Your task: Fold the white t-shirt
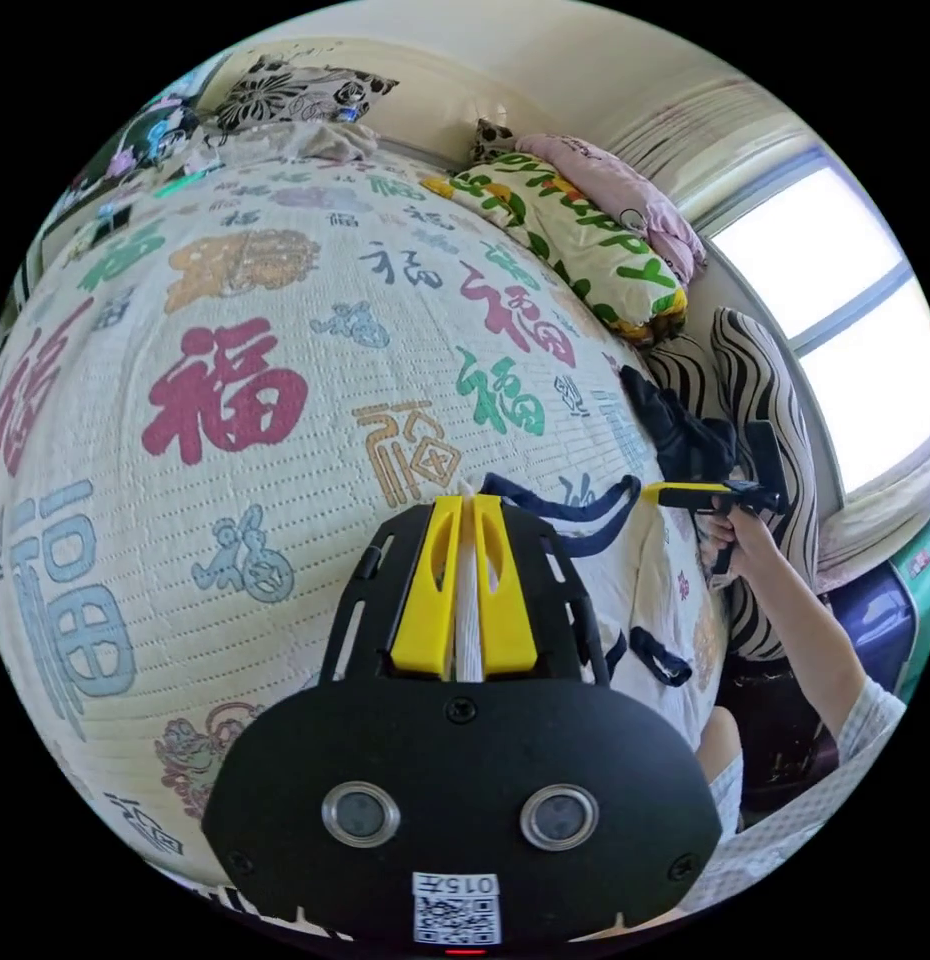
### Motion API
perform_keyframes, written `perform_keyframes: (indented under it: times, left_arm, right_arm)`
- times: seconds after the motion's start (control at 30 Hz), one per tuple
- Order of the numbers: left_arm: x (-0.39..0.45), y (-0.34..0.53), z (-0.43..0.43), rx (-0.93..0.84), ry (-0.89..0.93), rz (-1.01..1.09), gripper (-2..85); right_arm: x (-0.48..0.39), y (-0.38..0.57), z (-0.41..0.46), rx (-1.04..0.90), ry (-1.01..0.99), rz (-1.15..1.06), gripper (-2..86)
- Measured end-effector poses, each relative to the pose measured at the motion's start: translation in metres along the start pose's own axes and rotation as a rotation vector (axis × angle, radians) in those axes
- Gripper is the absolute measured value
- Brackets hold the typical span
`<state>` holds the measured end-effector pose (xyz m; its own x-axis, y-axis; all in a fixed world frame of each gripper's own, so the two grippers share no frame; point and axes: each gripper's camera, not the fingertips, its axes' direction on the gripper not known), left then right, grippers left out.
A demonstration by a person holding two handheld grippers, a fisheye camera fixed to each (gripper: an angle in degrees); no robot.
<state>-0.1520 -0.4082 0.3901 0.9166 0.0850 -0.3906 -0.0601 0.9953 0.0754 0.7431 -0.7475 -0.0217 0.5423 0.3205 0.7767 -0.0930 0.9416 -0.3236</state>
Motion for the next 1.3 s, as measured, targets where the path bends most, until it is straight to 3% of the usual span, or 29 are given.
perform_keyframes:
  times: [0.23, 0.43, 0.6, 0.8, 1.03, 1.2, 1.3]
  left_arm:
    - [0.035, 0.046, -0.073, 0.080, 0.124, 0.232, -0.1]
    - [0.078, 0.166, -0.139, 0.061, 0.250, 0.412, 0.0]
    - [0.111, 0.278, -0.140, -0.111, 0.253, 0.467, 0.0]
    - [0.140, 0.351, -0.133, -0.288, 0.177, 0.537, 0.1]
    - [0.157, 0.383, -0.125, -0.388, 0.056, 0.609, 1.6]
    - [0.155, 0.398, -0.102, -0.710, 0.137, 0.599, 6.8]
    - [0.149, 0.397, -0.124, -0.698, 0.049, 0.575, 7.4]
  right_arm:
    - [-0.021, 0.089, -0.066, 0.083, -0.085, -0.129, -0.9]
    - [-0.056, 0.227, -0.109, 0.090, -0.185, -0.236, -0.9]
    - [-0.097, 0.337, -0.092, -0.023, -0.116, -0.362, -0.9]
    - [-0.121, 0.422, -0.046, -0.215, -0.054, -0.440, -0.9]
    - [-0.130, 0.462, -0.019, -0.315, 0.046, -0.498, -0.6]
    - [-0.120, 0.470, 0.010, -0.502, 0.057, -0.493, 2.2]
    - [-0.107, 0.474, -0.001, -0.501, 0.068, -0.470, 4.8]
